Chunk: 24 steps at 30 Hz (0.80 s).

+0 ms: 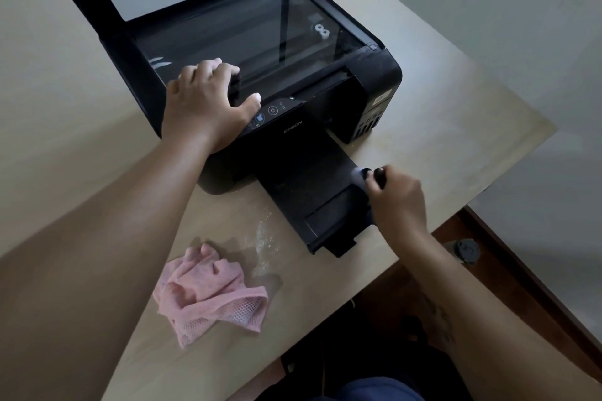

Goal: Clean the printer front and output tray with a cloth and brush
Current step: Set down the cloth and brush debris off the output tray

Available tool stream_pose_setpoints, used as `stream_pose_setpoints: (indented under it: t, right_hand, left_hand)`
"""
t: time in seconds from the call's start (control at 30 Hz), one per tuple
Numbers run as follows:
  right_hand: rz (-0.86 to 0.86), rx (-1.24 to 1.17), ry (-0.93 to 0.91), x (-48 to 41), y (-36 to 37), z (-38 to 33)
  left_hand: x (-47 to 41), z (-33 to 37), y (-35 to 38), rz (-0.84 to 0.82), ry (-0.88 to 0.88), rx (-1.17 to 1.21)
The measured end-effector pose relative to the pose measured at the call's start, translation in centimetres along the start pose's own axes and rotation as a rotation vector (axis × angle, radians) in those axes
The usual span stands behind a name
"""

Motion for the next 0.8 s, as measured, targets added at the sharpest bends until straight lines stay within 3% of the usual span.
stream_pose_setpoints:
  t: [0.13, 0.27, 0.37, 0.47, 0.5, 0.57, 0.6, 0.63, 0.7, 0.73, 0.8]
  right_hand:
    - [-0.364, 0.093, -0.288, 2.6, 4.8, -3.6]
    - [-0.024, 0.022, -0.162, 0.3, 1.0, -1.3]
    - [-0.286, 0.112, -0.291, 0.7, 3.2, -2.7]
    - [-0.115, 0.117, -0.203, -1.3, 2.0, -3.0]
    - [-0.165, 0.161, -0.226, -1.2, 2.6, -3.7]
    - [-0.433, 0.152, -0.331, 0.4, 5.4, -5.3]
    - [-0.463, 0.094, -0.313, 0.7, 5.7, -5.5]
    - [-0.397, 0.050, -0.240, -0.1, 5.0, -5.1]
    - [-0.097, 0.063, -0.109, -1.6, 2.8, -3.3]
    - [-0.066, 0.091, -0.138, -1.7, 2.7, -3.2]
    - [-0.260, 0.121, -0.358, -0.2, 4.8, -5.6]
  left_hand:
    - [0.0, -0.1, 0.2, -0.005, -0.002, 0.002]
    - [-0.1, -0.2, 0.2, -0.003, -0.006, 0.002]
    - [0.0, -0.2, 0.3, -0.004, -0.007, 0.011]
    - [-0.1, -0.2, 0.2, -0.004, -0.009, 0.010]
    - [0.0, -0.2, 0.2, -0.006, -0.013, 0.010]
    - [0.0, -0.1, 0.2, -0.006, -0.013, 0.010]
    - [-0.1, -0.1, 0.2, -0.006, -0.012, 0.012]
    - [-0.1, 0.0, 0.2, -0.007, -0.013, 0.015]
    - [0.0, 0.0, 0.2, -0.005, -0.011, 0.013]
    - [0.0, 0.0, 0.2, -0.003, -0.010, 0.011]
    - [0.0, 0.0, 0.1, 0.001, -0.008, 0.011]
Point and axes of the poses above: each hand's wrist, its own x-axis away from the middle knuckle, its own y-axis out of the palm, z = x × y, the point moved 7 cm from there along -x, towards the middle knuckle, and after that the axes turned 1 degree about -z, right-handed, at the moved point
